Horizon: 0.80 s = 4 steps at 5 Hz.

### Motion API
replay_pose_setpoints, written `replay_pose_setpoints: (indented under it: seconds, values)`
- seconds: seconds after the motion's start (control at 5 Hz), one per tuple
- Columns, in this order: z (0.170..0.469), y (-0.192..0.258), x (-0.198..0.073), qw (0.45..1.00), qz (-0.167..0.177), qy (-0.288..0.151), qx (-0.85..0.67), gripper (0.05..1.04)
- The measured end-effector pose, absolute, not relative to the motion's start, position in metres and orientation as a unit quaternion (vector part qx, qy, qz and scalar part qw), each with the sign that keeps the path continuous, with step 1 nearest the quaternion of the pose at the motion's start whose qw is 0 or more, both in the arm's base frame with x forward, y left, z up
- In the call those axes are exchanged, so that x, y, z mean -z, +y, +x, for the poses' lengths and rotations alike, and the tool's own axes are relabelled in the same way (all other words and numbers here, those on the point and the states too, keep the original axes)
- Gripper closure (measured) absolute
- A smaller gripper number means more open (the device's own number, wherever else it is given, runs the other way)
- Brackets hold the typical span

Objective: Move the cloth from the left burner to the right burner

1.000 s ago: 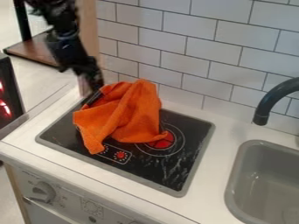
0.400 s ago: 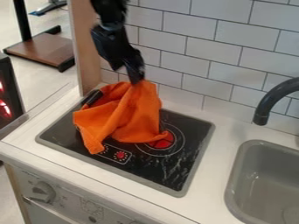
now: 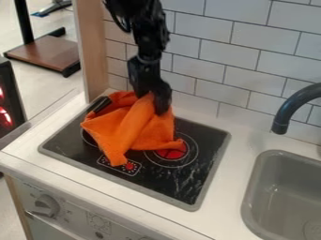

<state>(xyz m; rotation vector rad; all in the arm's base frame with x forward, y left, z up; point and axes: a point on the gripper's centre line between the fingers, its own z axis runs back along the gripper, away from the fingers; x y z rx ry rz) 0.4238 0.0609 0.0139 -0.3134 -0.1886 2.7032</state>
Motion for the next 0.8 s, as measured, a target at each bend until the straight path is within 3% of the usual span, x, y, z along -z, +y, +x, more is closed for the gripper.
replay_pose_setpoints:
  seconds: [0.4,0.8]
  values:
    - [0.418,0.070,0.004,0.203,-0.096,-0.108,-0.968,0.084]
    - [0.406,0.066,0.014,0.208,-0.088,-0.105,-0.969,0.083]
